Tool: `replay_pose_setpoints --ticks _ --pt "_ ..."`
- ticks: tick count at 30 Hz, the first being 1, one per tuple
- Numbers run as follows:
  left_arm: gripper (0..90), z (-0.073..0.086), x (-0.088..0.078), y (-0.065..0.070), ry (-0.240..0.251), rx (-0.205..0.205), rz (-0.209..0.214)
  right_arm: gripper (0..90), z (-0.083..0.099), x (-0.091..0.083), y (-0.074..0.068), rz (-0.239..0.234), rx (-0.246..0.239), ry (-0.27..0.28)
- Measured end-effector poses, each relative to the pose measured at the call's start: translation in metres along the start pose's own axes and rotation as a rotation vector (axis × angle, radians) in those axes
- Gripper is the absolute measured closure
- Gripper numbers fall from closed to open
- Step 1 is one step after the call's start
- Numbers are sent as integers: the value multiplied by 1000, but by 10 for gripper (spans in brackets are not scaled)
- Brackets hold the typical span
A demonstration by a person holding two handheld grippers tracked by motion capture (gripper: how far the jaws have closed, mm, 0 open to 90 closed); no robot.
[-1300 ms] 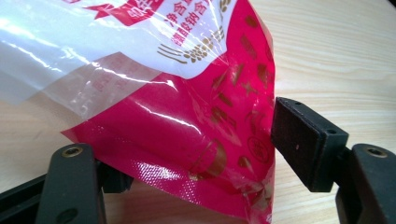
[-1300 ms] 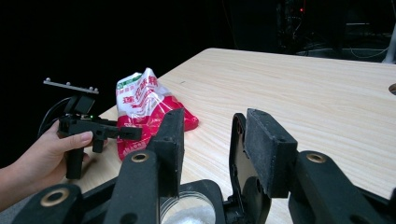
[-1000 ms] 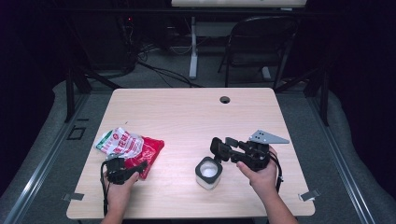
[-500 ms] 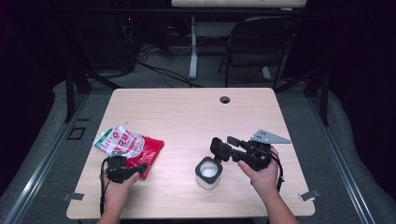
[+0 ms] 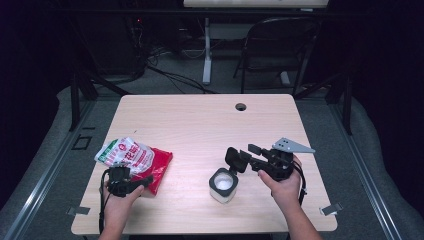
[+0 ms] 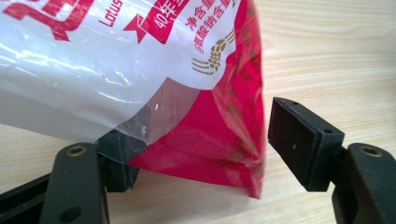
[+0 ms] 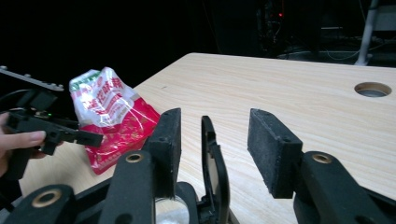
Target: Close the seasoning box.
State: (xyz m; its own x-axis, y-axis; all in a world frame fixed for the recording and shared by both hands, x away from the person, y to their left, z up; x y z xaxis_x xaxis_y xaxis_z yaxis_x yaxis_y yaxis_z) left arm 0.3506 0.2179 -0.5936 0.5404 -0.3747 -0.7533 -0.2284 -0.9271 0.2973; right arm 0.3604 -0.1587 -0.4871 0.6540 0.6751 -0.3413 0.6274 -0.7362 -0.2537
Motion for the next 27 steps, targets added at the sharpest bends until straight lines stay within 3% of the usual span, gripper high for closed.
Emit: replay_pose_setpoints --ticks 2,7,11,13,14,17,24,25,27 --pt "304 -1 -1 2 3 5 1 533 1 2 2 9 0 -10" --pt "305 -4 -5 10 -6 88 14 530 6 6 3 4 11 -28" --pt "321 -4 -6 8 -9 67 9 530 6 7 2 -3 14 -32" --pt "346 -3 -6 1 -23 95 -53 530 7 7 2 0 10 -34" --pt "348 -3 -7 0 -23 100 -59 530 7 7 2 0 10 -34" --pt "349 -2 -10 1 -58 91 -32 530 7 7 2 -4 15 -31" --pt "345 2 -10 -2 -115 92 -43 530 7 8 0 -9 14 -33" --pt "345 3 -11 -4 -150 83 -45 530 7 8 0 -9 14 -33" --pt "347 2 -14 -5 -169 97 -41 530 8 8 1 -8 14 -35"
Point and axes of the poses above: each handheld gripper's, and its own axes: x roughly forward along the jaws, z roughly out of its underside, y roughly to its right, the point moved 7 cm from there along x, roughly forward along the jaws, and after that the axes turned 2 degrees about -y, right-handed, at the moved point
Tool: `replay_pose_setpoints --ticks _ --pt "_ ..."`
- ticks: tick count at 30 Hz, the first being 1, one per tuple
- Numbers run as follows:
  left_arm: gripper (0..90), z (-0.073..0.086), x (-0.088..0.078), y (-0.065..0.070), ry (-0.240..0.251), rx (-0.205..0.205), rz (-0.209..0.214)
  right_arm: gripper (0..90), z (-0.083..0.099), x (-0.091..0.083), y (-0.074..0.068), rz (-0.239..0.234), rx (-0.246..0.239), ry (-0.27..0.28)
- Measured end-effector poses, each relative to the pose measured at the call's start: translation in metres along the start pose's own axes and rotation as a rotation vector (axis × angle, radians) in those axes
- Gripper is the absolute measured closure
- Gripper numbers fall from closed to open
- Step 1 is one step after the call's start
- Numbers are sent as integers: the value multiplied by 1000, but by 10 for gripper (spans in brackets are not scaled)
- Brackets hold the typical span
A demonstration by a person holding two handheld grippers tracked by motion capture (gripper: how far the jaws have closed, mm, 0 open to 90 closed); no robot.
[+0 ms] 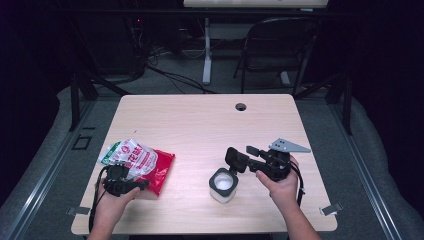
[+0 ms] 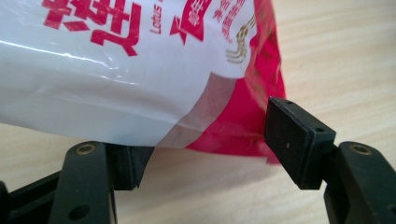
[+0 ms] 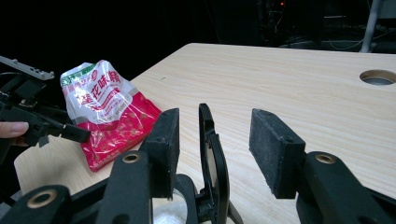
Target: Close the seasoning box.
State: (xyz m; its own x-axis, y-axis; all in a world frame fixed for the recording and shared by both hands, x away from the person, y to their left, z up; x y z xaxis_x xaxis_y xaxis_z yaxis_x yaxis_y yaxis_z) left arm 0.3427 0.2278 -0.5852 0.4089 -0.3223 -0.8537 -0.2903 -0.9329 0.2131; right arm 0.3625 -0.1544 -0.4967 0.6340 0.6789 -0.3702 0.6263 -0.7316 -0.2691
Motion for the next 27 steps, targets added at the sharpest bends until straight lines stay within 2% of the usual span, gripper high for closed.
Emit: replay_pose_setpoints --ticks 1,4,5,6,8,11,15,18,22,27 --pt "352 -1 -3 0 -2 6 6 530 0 0 0 -1 1 0" --pt "352 -6 -13 4 47 10 14 530 0 0 0 -1 1 2" --pt "352 -5 -11 6 40 9 16 530 0 1 0 1 2 2" --pt "352 -2 -8 7 13 8 27 530 0 1 0 2 2 0" --pt "352 3 -4 6 -9 -13 45 530 0 1 -1 -1 3 4" --pt "357 6 -11 3 23 -33 54 530 0 0 -2 -2 -1 5" --pt "356 9 -20 -1 48 -52 49 530 1 1 0 -4 1 -2" --pt "355 10 -27 -7 79 -53 11 525 2 3 0 -4 9 -5" --pt "356 16 -31 -13 91 -74 17 516 4 5 1 -2 11 -23" --pt "357 19 -41 -30 127 -126 6 515 7 8 2 -2 16 -30"
Point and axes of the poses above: each handheld gripper's, and its own axes: x roughly forward along the jaws, z roughly out of its underside, y roughly to its right, the point moved 7 cm from there along x, roughly forward along the jaws, and after that the axes turned 2 degrees about -y, right-handed, at the moved point
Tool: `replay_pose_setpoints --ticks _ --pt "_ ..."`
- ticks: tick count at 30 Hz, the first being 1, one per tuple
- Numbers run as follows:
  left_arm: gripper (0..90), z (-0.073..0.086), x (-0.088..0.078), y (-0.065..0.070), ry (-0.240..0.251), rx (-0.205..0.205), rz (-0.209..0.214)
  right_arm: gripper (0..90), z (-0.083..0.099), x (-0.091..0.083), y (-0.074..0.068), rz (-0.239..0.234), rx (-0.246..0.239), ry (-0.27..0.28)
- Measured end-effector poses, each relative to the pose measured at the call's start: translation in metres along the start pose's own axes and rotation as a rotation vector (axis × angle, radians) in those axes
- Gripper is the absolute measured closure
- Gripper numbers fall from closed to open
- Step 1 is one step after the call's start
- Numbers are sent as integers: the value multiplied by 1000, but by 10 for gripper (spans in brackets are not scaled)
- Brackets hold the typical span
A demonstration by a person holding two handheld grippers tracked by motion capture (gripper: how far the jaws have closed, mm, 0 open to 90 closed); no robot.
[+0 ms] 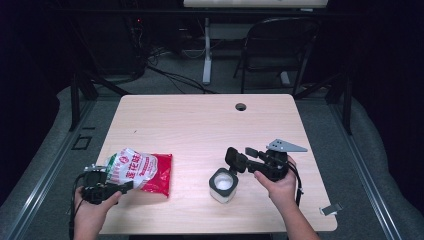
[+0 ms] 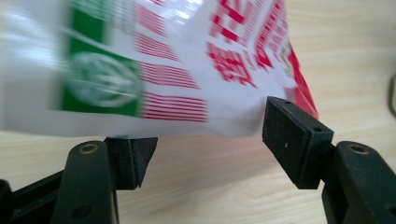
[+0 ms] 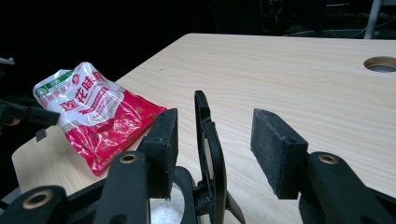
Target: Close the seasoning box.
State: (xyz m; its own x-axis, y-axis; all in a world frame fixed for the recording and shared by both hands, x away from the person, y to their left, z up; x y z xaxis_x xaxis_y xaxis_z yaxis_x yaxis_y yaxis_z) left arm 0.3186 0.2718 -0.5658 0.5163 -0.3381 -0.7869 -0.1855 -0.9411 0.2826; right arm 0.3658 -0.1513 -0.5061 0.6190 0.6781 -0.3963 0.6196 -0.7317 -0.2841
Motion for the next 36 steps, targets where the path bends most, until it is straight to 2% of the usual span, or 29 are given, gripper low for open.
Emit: replay_pose_setpoints --ticks 2,6,8,12,14,16,18,21,25,29,33,36 --pt "357 1 -1 -2 -19 2 13 516 0 0 0 2 -1 -5" --pt "357 -3 -6 -7 15 -3 -8 518 2 3 -1 -2 2 -9" --pt "356 -7 -9 -11 52 -12 -9 523 3 4 -1 1 -6 -20" --pt "353 -15 -11 -22 118 -39 -42 548 5 6 -2 -3 -6 -30" --pt "355 -18 -12 -28 126 -30 -77 568 6 6 -2 -8 -9 -42" --pt "354 -22 -14 -31 160 -35 -90 603 6 7 -2 -10 -10 -48" --pt "353 -24 -16 -31 175 -34 -94 648 7 8 -3 -18 -10 -50" --pt "353 -25 -15 -30 169 -22 -91 704 8 8 -5 -26 -20 -60" --pt "355 -27 -18 -27 179 -5 -108 798 8 7 -4 -16 -29 -60" --pt "354 -30 -23 -27 184 18 -135 818 8 6 -5 -7 -57 -70" --pt "355 -33 -27 -27 198 6 -122 841 8 5 -7 2 -98 -80" --pt "354 -32 -26 -24 191 11 -106 846 8 5 -10 19 -135 -80"
Point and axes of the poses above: each handheld gripper's, and its own axes: x roughly forward along the jaws, z roughly out of its underside, y roughly to its right, the point moved 7 cm from there along x, roughly forward along the jaws, and after that the axes turned 2 degrees about -y, right-handed, at the moved point
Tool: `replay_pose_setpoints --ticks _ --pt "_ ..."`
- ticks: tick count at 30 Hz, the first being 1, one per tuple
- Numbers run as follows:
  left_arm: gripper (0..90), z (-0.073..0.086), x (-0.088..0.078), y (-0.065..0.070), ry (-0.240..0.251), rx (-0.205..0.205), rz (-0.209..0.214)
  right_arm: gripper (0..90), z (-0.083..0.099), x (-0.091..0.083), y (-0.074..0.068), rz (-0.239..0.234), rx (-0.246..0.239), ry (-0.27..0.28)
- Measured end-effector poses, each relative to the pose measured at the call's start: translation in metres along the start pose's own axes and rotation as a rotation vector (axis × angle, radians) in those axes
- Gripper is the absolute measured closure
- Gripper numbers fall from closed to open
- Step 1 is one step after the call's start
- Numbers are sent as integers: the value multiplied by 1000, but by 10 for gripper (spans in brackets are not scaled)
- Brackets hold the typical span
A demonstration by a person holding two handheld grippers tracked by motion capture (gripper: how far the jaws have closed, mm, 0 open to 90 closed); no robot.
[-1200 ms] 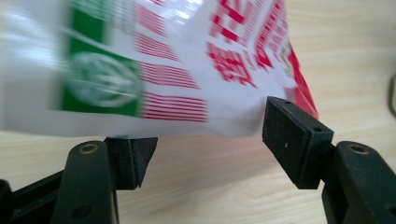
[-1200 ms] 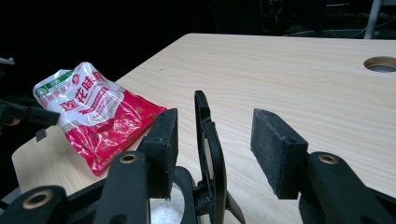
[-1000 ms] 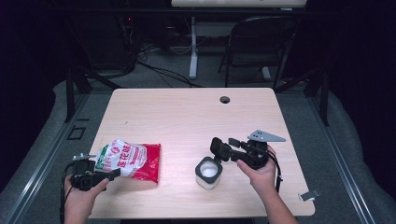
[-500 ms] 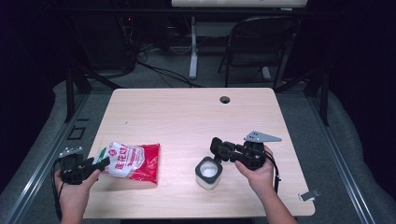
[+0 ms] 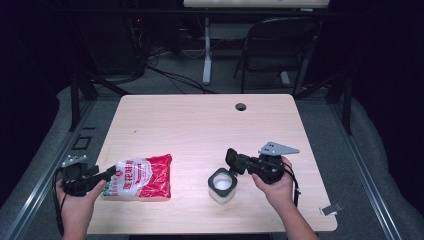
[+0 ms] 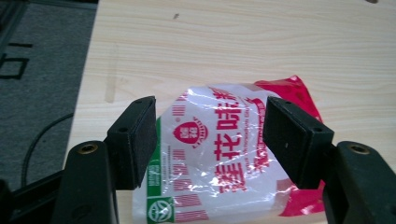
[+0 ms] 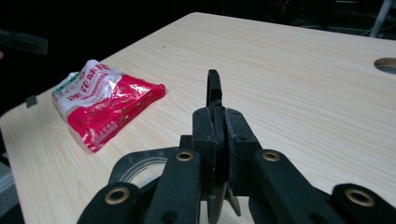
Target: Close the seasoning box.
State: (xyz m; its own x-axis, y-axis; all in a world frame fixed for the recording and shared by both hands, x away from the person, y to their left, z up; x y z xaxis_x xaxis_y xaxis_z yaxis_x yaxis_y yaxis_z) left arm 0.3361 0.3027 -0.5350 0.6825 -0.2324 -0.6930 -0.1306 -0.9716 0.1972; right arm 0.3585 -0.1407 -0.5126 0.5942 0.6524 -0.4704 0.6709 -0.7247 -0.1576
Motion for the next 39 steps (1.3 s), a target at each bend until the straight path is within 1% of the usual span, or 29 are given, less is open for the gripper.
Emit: replay_pose_setpoints --ticks 1,4,5,8,10,11,12,14,15,17,20,24,29,30,31,32,36,37,38,39 --pt "355 2 2 6 -7 9 16 847 0 0 -1 6 -11 -7" --pt "355 4 6 17 -23 31 42 847 -1 0 -5 25 -46 -5" --pt "355 5 7 20 -21 43 52 848 -1 0 -7 33 -63 -6" --pt "356 6 10 32 -13 61 75 848 -1 0 -11 47 -96 -18" --pt "356 6 11 38 -21 73 93 847 -1 0 -14 58 -116 -16" --pt "357 6 12 41 -14 73 99 845 -1 0 -15 60 -121 -15" --pt "356 7 13 43 -18 82 105 841 0 0 -17 57 -125 -16" --pt "357 7 15 47 -15 83 109 824 0 0 -19 50 -123 -11" --pt "357 8 16 49 -18 92 111 812 0 0 -21 36 -112 -5" --pt "357 8 18 52 -22 101 120 801 1 1 -22 23 -104 -2" --pt "357 10 19 55 -25 114 130 781 1 1 -25 8 -104 -7" --pt "357 11 21 56 -27 112 133 755 1 2 -29 -8 -106 -6" --pt "357 12 24 56 -32 113 134 709 2 4 -36 -51 -102 -10" --pt "357 12 24 56 -32 113 134 709 2 4 -36 -51 -102 -10" --pt "357 13 24 58 -38 113 137 695 3 5 -39 -64 -104 -15" --pt "357 13 25 58 -38 117 137 685 4 5 -41 -67 -104 -15" --pt "357 13 26 60 -36 124 139 662 7 7 -45 -74 -116 -28" --pt "357 14 25 61 -45 126 142 650 8 9 -47 -75 -121 -33" --pt "357 14 26 62 -36 124 141 639 10 10 -49 -74 -129 -40" --pt "357 14 26 63 -39 128 140 631 11 11 -52 -73 -140 -46"
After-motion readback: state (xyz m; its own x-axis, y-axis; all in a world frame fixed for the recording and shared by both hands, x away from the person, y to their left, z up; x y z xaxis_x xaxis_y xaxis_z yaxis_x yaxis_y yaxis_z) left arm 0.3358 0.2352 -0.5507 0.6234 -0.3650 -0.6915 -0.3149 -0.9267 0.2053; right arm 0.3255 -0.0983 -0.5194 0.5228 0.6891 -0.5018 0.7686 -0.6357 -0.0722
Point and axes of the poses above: each handheld gripper's, and its own axes: x roughly forward along the jaws, z roughly out of its underside, y roughly to its right, the point moved 7 cm from there along x, roughly forward along the jaws, and after that the axes turned 2 degrees about -y, right-handed, at the moved point
